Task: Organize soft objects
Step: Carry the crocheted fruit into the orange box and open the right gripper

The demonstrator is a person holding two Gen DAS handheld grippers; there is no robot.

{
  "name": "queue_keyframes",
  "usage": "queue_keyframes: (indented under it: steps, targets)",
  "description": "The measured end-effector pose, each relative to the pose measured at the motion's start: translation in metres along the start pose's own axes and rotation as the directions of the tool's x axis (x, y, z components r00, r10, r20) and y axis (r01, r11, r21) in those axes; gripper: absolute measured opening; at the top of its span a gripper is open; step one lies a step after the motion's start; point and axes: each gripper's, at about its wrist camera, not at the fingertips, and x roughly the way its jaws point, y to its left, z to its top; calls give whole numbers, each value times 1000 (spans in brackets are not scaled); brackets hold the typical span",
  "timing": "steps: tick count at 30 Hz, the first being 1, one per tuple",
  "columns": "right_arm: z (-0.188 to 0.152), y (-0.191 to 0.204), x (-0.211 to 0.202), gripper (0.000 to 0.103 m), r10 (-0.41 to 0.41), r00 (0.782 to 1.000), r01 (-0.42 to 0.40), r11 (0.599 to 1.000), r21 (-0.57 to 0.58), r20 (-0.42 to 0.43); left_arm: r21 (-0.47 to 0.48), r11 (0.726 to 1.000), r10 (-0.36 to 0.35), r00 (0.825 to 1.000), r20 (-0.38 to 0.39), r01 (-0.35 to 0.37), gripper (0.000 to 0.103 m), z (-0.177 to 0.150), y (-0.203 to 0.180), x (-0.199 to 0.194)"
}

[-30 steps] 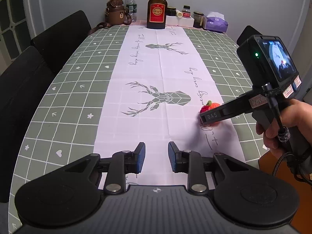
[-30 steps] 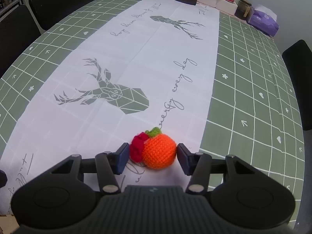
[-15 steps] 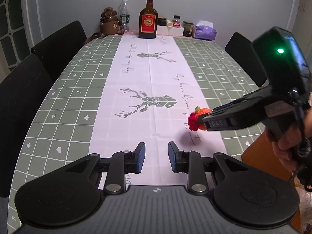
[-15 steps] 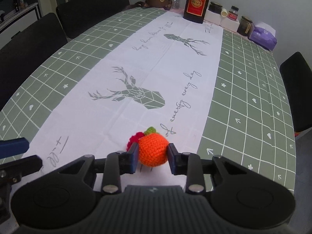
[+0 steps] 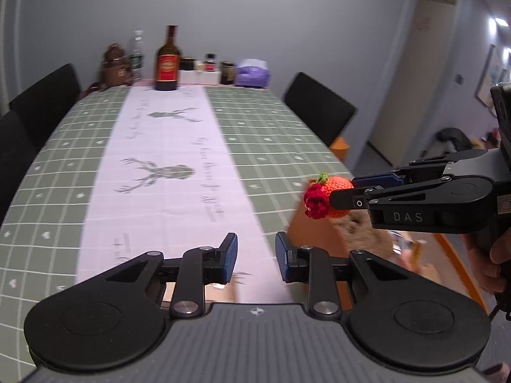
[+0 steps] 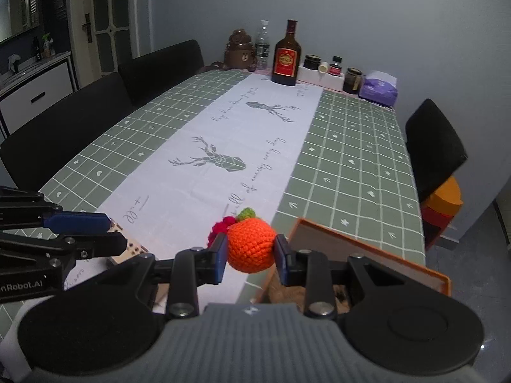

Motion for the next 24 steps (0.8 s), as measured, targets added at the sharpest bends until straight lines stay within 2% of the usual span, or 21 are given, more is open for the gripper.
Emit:
queue_keyframes:
  steps: [3, 8, 18, 24]
  targets:
    - [-27, -20, -19, 30, -56, 998, 56, 998, 42, -14, 53, 997, -58, 998, -3, 58, 33, -7, -27, 0]
    - [-64, -52, -25, 30, -131, 989, 138, 983, 123, -62, 103, 991, -85, 996, -36, 88, 33, -21, -56, 9]
    - [-104, -72, 3, 30, -115, 978, 147, 972, 185, -173, 110, 993, -43, 998, -49, 48, 33, -33, -65, 4]
    - [-106, -68, -15, 33, -125, 982, 151, 969, 197, -138, 114, 993, -30, 999, -41, 35, 33, -35, -65, -5]
